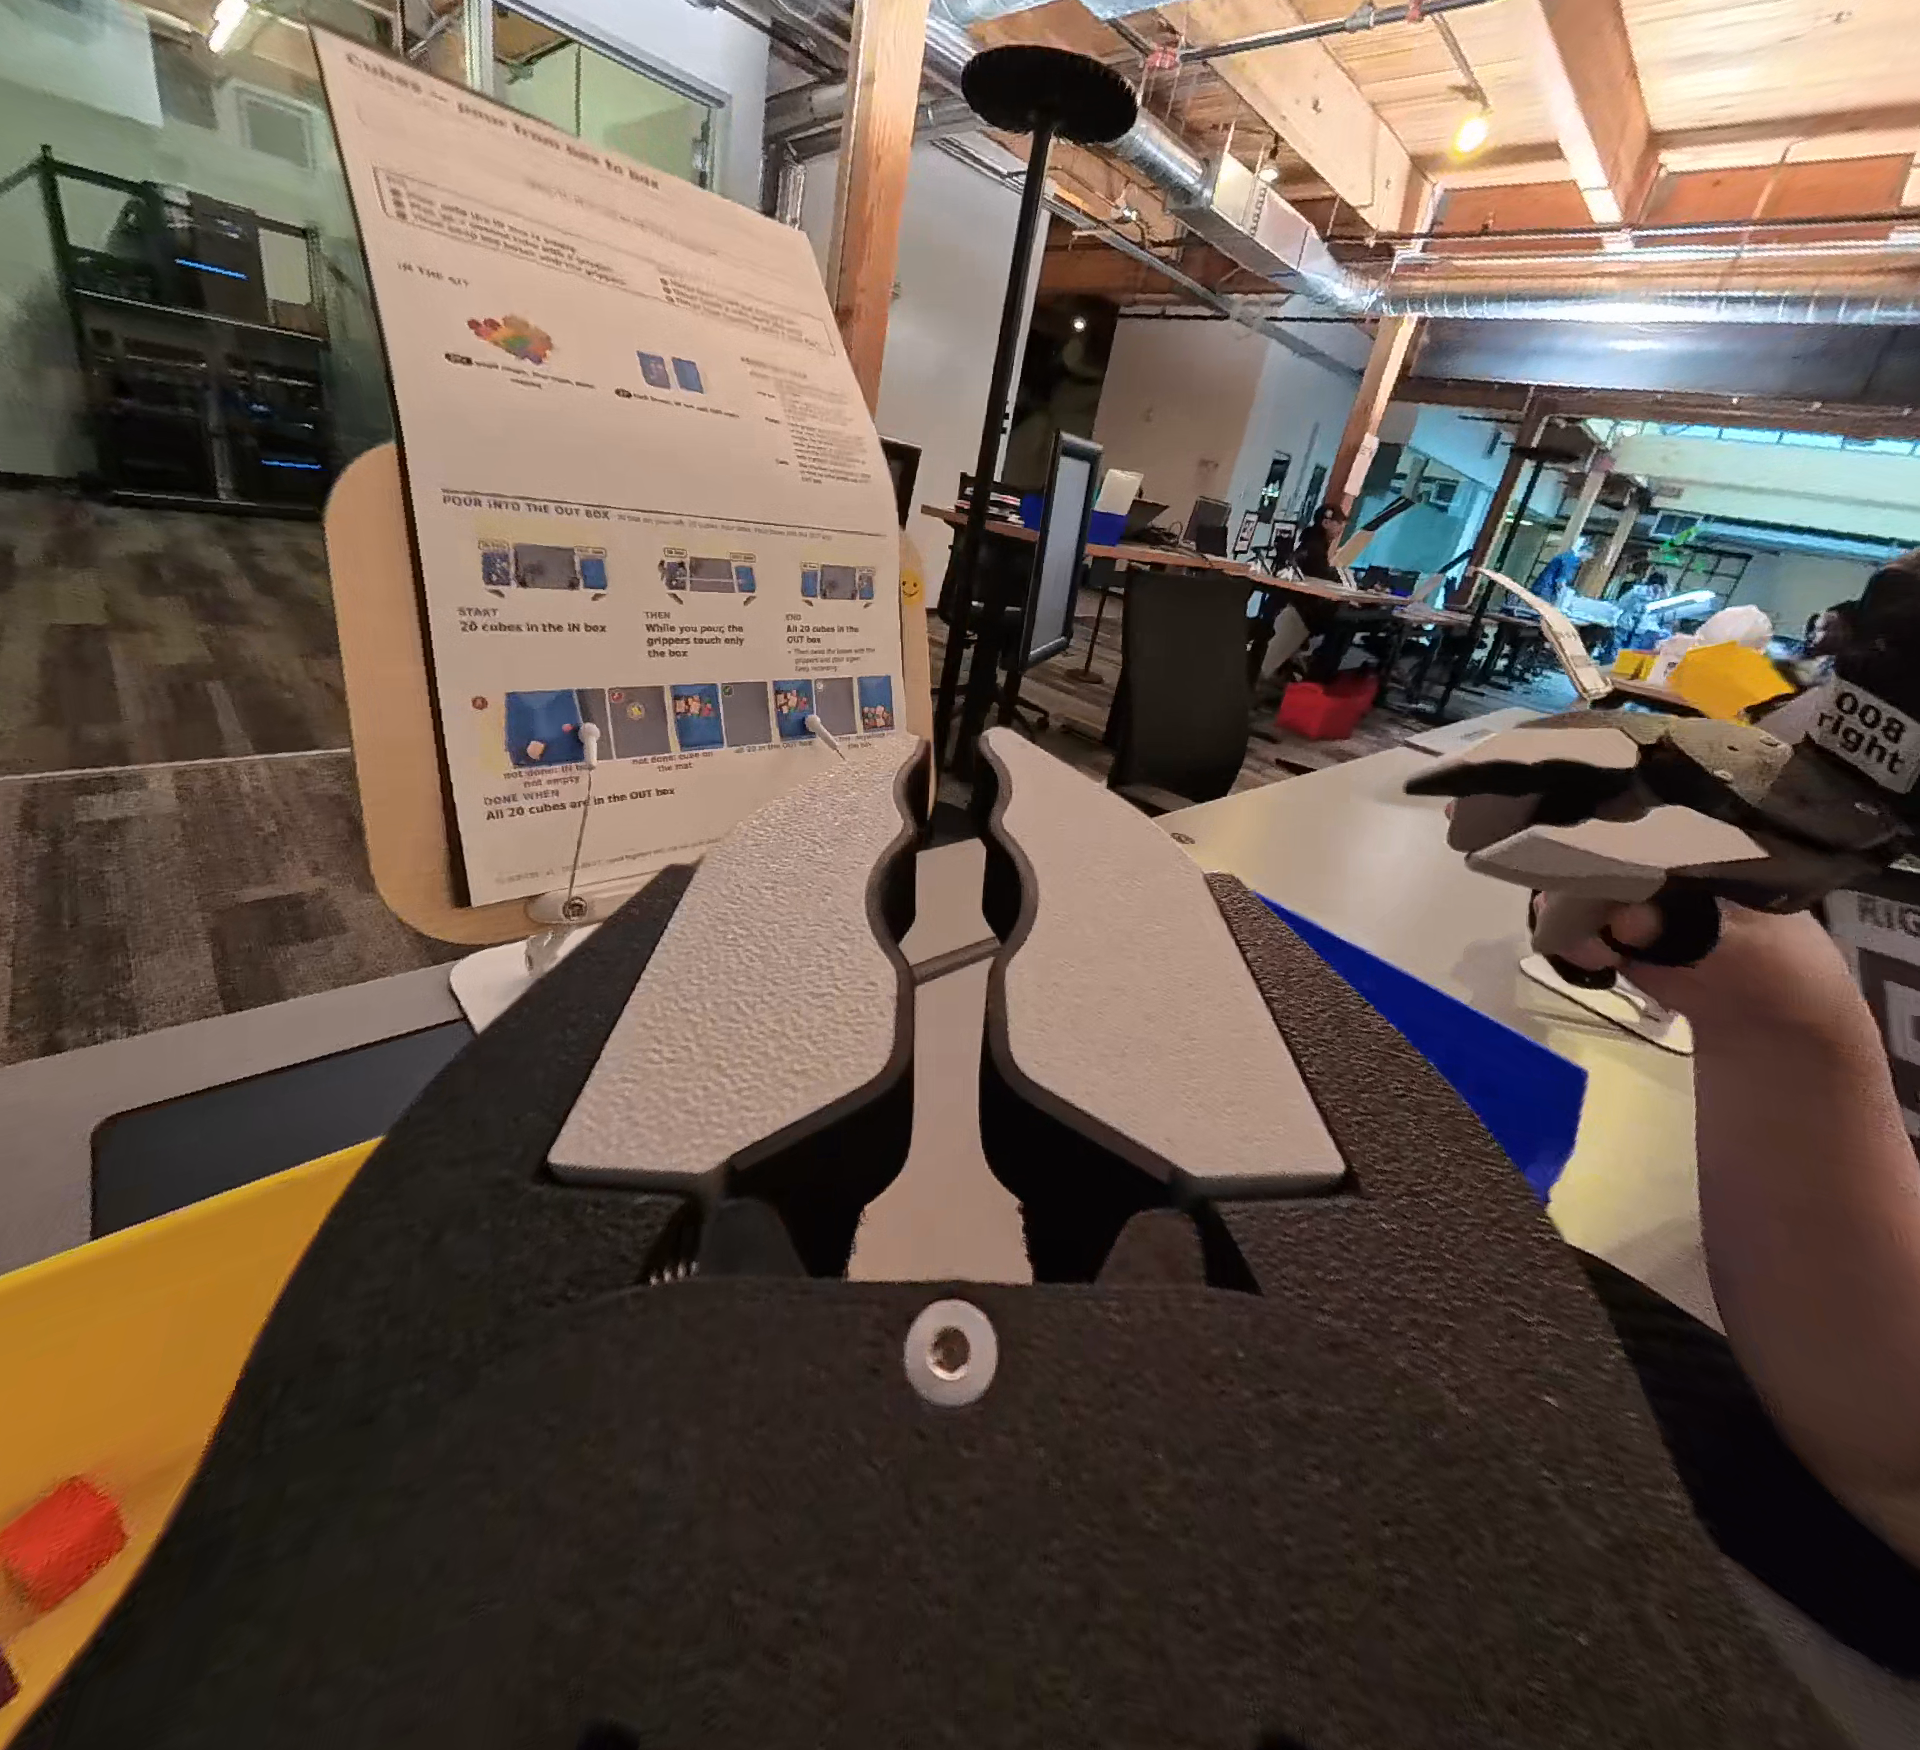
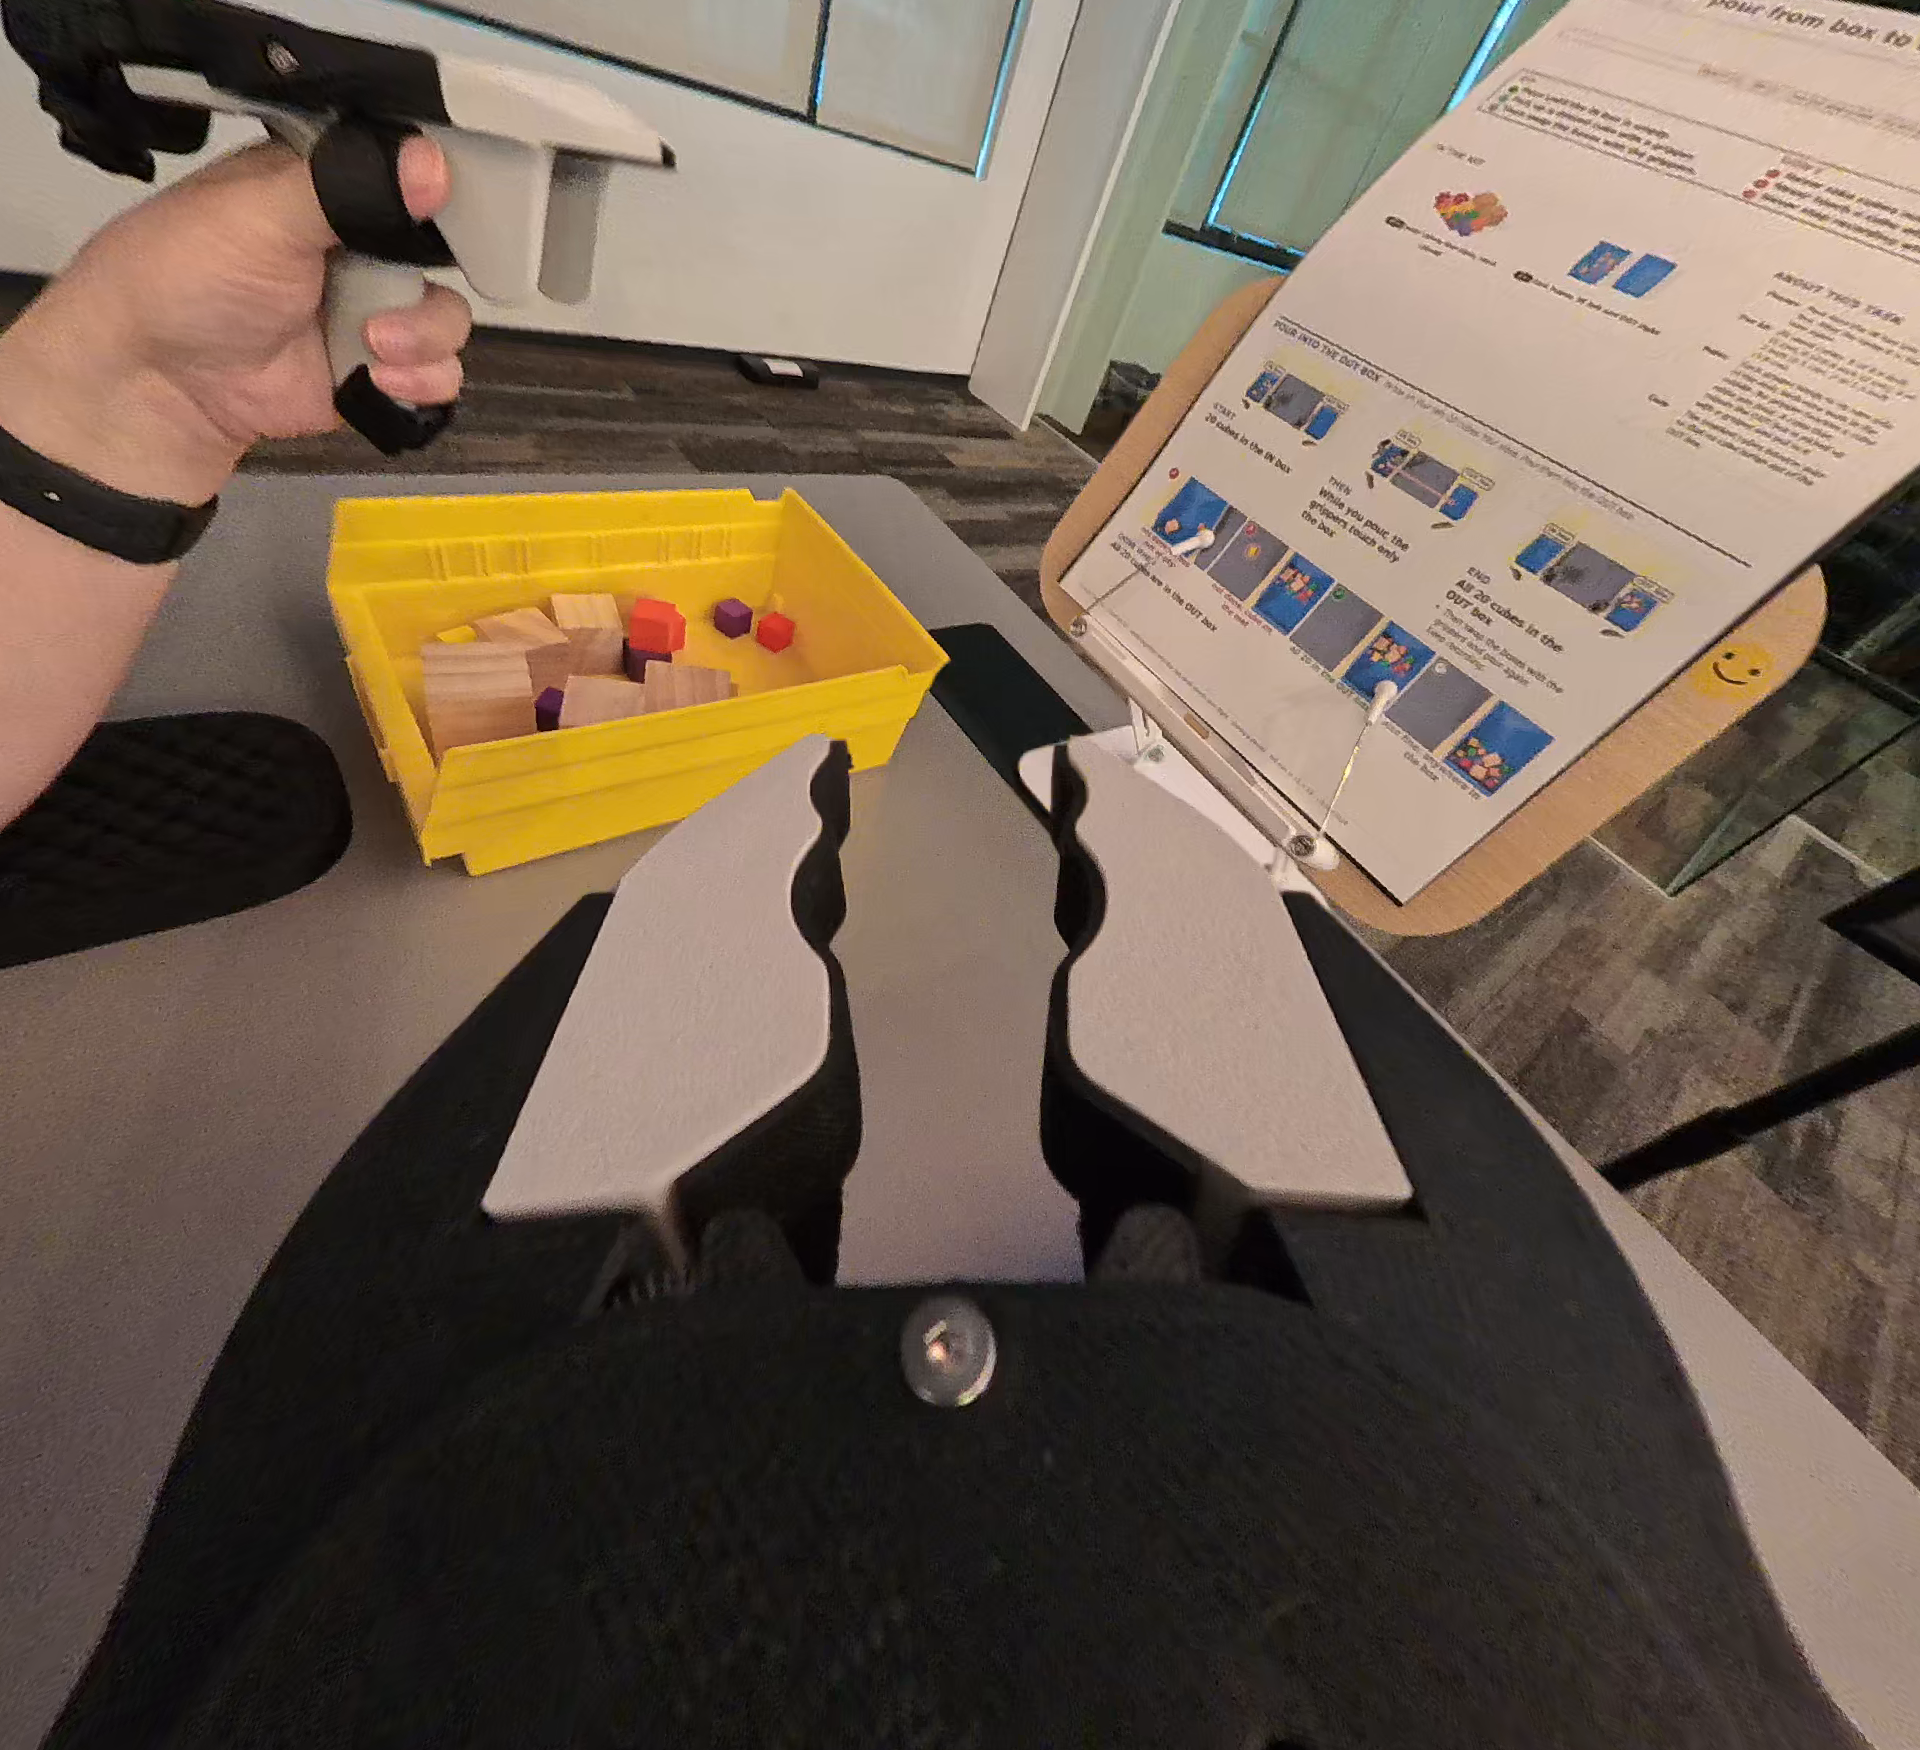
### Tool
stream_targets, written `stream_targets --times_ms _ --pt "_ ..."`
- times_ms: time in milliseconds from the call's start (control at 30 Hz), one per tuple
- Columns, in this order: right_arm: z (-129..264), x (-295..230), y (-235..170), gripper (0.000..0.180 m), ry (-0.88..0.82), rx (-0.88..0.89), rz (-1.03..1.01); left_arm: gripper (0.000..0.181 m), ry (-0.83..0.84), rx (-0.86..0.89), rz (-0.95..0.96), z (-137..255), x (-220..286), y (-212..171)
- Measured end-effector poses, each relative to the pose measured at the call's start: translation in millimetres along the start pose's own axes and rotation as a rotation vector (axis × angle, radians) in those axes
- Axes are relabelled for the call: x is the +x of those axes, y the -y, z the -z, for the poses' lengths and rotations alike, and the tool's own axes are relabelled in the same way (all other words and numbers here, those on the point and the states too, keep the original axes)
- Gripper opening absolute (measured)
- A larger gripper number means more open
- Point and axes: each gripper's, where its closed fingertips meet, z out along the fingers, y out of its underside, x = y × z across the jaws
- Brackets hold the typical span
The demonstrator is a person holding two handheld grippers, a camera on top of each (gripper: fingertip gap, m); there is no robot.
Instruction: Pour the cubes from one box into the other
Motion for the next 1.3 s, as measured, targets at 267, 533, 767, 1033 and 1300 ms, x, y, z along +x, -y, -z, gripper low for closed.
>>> stream_targets --times_ms 267,533,767,1033,1300 --pt "8 -14 14 0.037 -0.038 -0.009 0.064 0.006 0.017 -0.022 -0.013 25 -13 11" --pt "-22 -18 -37 0.038 0.044 -0.163 -0.033 0.005 0.075 -0.073 -0.002 22 -38 -4" --pt "-26 -28 -28 0.038 0.025 -0.170 0.032 0.005 -0.009 -0.095 0.017 14 -14 -5" --pt "-6 -33 8 0.040 -0.008 -0.048 0.074 0.015 0.073 -0.141 -0.044 23 -19 -3" --pt "-28 -30 -17 0.041 0.027 -0.117 0.037 0.020 0.172 -0.152 -0.005 48 -47 4"
